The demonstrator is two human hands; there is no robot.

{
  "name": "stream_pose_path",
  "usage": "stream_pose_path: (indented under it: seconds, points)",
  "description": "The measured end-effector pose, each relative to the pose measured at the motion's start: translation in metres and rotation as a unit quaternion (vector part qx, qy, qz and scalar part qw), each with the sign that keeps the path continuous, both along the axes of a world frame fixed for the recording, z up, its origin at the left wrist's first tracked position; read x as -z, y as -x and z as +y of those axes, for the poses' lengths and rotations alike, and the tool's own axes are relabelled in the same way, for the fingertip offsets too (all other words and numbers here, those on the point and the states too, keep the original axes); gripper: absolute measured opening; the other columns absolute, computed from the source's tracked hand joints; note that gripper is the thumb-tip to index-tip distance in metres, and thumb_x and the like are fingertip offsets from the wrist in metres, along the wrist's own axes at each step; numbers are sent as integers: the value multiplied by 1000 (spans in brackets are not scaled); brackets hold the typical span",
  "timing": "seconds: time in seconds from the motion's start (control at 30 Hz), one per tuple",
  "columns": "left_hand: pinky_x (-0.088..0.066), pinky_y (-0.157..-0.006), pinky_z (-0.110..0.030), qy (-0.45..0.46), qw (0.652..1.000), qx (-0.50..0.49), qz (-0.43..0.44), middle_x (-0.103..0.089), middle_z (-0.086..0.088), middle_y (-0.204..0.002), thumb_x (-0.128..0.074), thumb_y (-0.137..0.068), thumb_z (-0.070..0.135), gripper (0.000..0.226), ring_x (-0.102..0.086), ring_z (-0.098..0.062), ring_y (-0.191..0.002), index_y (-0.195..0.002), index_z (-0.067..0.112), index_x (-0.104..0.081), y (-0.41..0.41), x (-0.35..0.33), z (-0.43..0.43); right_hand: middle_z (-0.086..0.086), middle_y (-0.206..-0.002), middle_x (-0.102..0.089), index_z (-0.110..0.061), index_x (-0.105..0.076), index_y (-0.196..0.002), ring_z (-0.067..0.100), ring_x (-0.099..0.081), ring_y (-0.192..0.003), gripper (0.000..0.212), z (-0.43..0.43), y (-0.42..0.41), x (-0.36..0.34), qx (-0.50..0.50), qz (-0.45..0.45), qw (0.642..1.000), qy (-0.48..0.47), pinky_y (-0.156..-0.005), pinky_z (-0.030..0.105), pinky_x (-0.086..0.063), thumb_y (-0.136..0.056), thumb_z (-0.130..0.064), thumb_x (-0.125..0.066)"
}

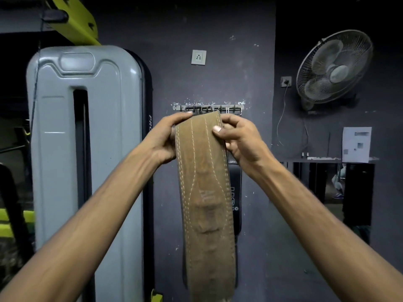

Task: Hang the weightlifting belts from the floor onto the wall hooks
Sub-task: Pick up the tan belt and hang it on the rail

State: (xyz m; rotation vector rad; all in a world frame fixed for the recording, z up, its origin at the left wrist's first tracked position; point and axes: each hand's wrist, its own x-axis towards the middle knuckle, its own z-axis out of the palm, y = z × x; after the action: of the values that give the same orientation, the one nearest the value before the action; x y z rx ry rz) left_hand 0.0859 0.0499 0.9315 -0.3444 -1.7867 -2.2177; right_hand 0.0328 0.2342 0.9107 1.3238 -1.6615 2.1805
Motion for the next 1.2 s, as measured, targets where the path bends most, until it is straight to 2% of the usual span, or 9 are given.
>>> stream_pose_path:
  seconds: [0.1, 0.23, 0.47, 0.6, 0.73, 0.87, 0.97, 1.1, 1.2]
  points:
    - [-53, -69, -26, 4, 1000, -8, 26, -67, -3, -78, -63, -87, 7, 6, -62, -16, -70, -91, 8, -67, 0, -6, 11, 7, -80, -61, -13, -65, -91, 15, -53, -60, 18, 14, 3, -3, -26, -81, 995, -58, -56, 23, -45, -80, -27, -68]
    - [-52, -70, -28, 78, 994, -16, 69, -67, 1, -78, -69, -74, 6, 22, -63, -12, -73, -94, 12, -64, -1, 9, 21, 8, -73, -67, -3, -62, -100, 17, -61, -53, 58, 23, 12, -4, -14, -206, 970, -127, -51, 24, -52, -90, -59, -57]
    - [-40, -81, -37, 104, 991, -19, 79, -58, -12, -113, -74, -80, 31, 45, -47, -29, -99, -121, 12, -70, 8, 40, 6, -5, -45, -57, -5, -60, -88, 3, -47, -30, 8, 0, 12, -9, -24, -222, 974, 46, -31, 13, -34, -96, -6, -58]
    - [-51, -73, -34, 26, 999, -28, -1, -63, -8, -83, -68, -83, 57, 47, -58, -22, -73, -101, 14, -77, 12, 44, 5, 2, -78, -72, -1, -70, -108, 5, -66, -58, 18, -5, 18, 10, 32, -95, 995, 8, -52, 15, -50, -94, 0, -58]
    - [-54, -77, -35, -18, 1000, -21, 3, -68, -6, -78, -67, -85, 53, 40, -64, -21, -70, -93, 15, -76, 21, 36, 13, 2, -94, -76, -1, -68, -118, 8, -70, -80, 27, 5, 27, 25, 40, 3, 999, 9, -67, 17, -55, -95, 4, -56]
    - [-55, -61, -29, -19, 996, -82, 4, -67, -5, -70, -64, -92, 34, 22, -65, -18, -58, -86, 15, -72, 36, 26, 19, 6, -80, -67, -1, -70, -102, 12, -55, -63, 20, 12, 40, 29, 16, -13, 999, -29, -54, 18, -45, -84, -4, -64]
    - [-59, -72, -36, 12, 989, -150, 10, -76, -11, -82, -65, -93, 33, 25, -70, -23, -70, -99, 10, -74, 50, 30, 15, 5, -72, -49, -12, -65, -90, 15, -44, -57, 22, 15, 52, 31, 10, -66, 993, -96, -49, 23, -41, -81, -32, -71]
    - [-56, -81, -38, 64, 976, -207, 37, -79, -9, -83, -61, -96, 25, 22, -73, -19, -73, -93, 8, -74, 63, 47, 15, 2, -67, -69, -16, -63, -80, 16, -65, -51, 45, 14, 75, 31, 53, -76, 982, -167, -52, 25, -46, -94, -58, -58]
    - [-54, -83, -36, 108, 965, -232, 50, -79, -1, -82, -59, -97, 19, 16, -73, -17, -81, -94, 13, -73, 74, 66, 13, -5, -59, -63, -14, -65, -90, 10, -56, -47, 49, 3, 96, 29, 27, -99, 986, -129, -51, 23, -48, -95, -61, -54]
